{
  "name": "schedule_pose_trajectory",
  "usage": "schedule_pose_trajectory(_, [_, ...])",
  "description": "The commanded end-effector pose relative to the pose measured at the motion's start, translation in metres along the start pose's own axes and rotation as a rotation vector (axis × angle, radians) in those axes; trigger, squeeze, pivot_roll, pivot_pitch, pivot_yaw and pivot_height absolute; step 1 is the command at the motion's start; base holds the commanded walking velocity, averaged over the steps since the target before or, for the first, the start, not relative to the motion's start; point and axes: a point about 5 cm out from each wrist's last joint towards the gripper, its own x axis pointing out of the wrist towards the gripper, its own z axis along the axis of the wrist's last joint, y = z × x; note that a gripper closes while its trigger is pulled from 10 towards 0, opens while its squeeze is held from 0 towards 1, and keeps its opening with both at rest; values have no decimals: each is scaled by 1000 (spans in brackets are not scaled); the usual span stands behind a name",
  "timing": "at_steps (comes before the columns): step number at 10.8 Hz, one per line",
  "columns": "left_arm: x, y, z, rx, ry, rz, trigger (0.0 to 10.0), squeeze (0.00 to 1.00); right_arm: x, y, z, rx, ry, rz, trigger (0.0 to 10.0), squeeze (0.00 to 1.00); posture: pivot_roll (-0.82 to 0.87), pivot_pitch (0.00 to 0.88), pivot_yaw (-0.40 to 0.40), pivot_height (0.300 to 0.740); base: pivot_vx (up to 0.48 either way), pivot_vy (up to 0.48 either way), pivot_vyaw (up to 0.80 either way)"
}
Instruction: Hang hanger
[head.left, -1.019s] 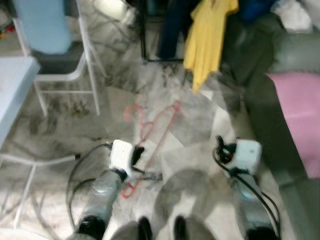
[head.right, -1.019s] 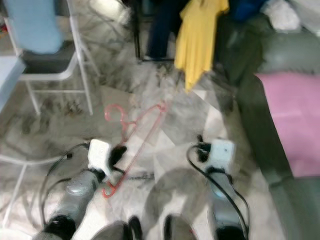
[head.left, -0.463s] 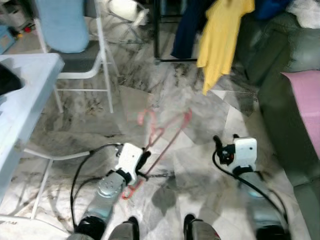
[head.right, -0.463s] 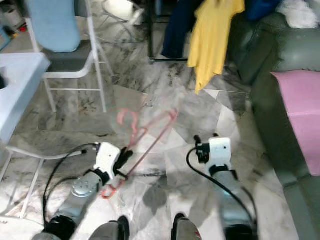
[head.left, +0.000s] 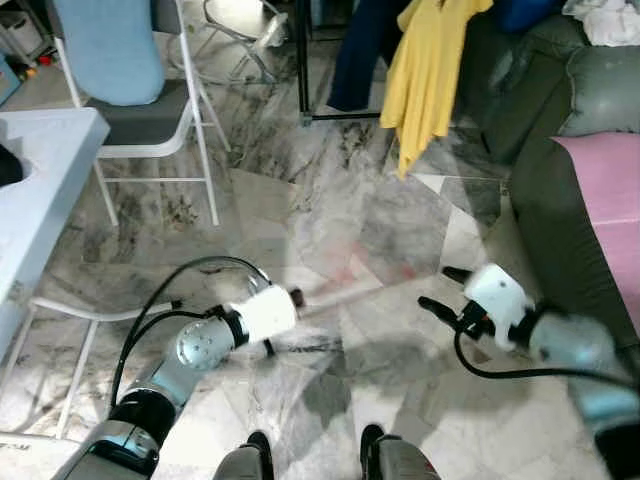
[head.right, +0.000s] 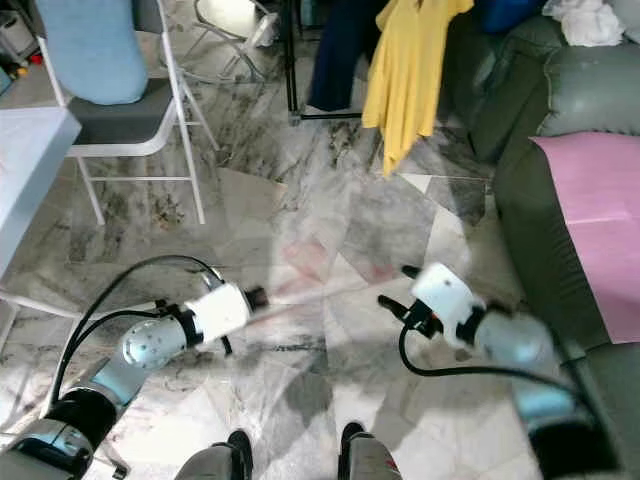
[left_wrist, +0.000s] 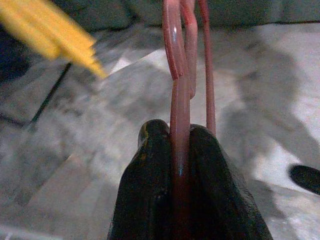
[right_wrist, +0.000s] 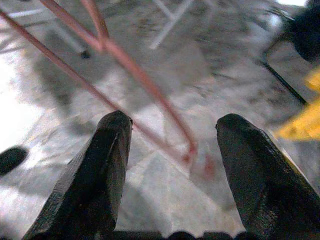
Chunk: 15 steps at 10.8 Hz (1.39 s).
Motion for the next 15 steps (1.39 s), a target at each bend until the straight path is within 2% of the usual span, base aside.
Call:
schedule_pose_trajectory(1, [-3, -5, 1, 45, -21, -63, 10000, 0, 4, 6, 6, -42, 5, 101, 10000, 0, -95, 261, 69, 740, 0, 0, 0])
schedule_pose_trajectory(2, [-2, -6, 3, 65, -36, -86, 10000, 0, 5, 4, 9, -47, 5, 135, 10000, 0, -95, 264, 74, 740, 0, 0, 0])
schedule_pose_trajectory(4, [0, -7, 12, 76, -112, -106, 10000, 0, 7, 7, 8, -71, 52, 298, 10000, 0, -89, 270, 76, 740, 0, 0, 0])
schedule_pose_trajectory(7, [0, -5, 21, 100, -172, -114, 10000, 0, 10, 7, 1, -130, 117, 386, 10000, 0, -81, 274, 70, 740, 0, 0, 0])
schedule_pose_trajectory(9, [0, -8, 21, 108, -182, -130, 10000, 0, 15, 3, 5, -168, 115, 382, 10000, 0, -78, 275, 69, 740, 0, 0, 0])
schedule_pose_trajectory(10, [0, -10, 21, 105, -185, -139, 10000, 0, 17, 1, 8, -174, 103, 387, 2235, 0, -76, 275, 70, 740, 0, 0, 0])
schedule_pose_trajectory(11, [0, -14, 21, 106, -186, -153, 10000, 0, 18, 0, 9, -187, 102, 392, 4745, 0, -75, 275, 69, 740, 0, 0, 0])
schedule_pose_trajectory(12, [1, -16, 21, 101, -185, -157, 10000, 0, 18, 0, 11, -190, 94, 400, 5647, 0, -74, 275, 71, 740, 0, 0, 0])
schedule_pose_trajectory(13, [0, -18, 19, 100, -179, -160, 10000, 0, 21, -2, 19, -179, 54, 398, 10000, 0, -76, 273, 67, 740, 0, 0, 0])
schedule_pose_trajectory(15, [1, -17, 22, 99, -188, -154, 10000, 0, 21, -2, 11, -186, 88, 411, 10000, 0, -73, 272, 66, 740, 0, 0, 0])
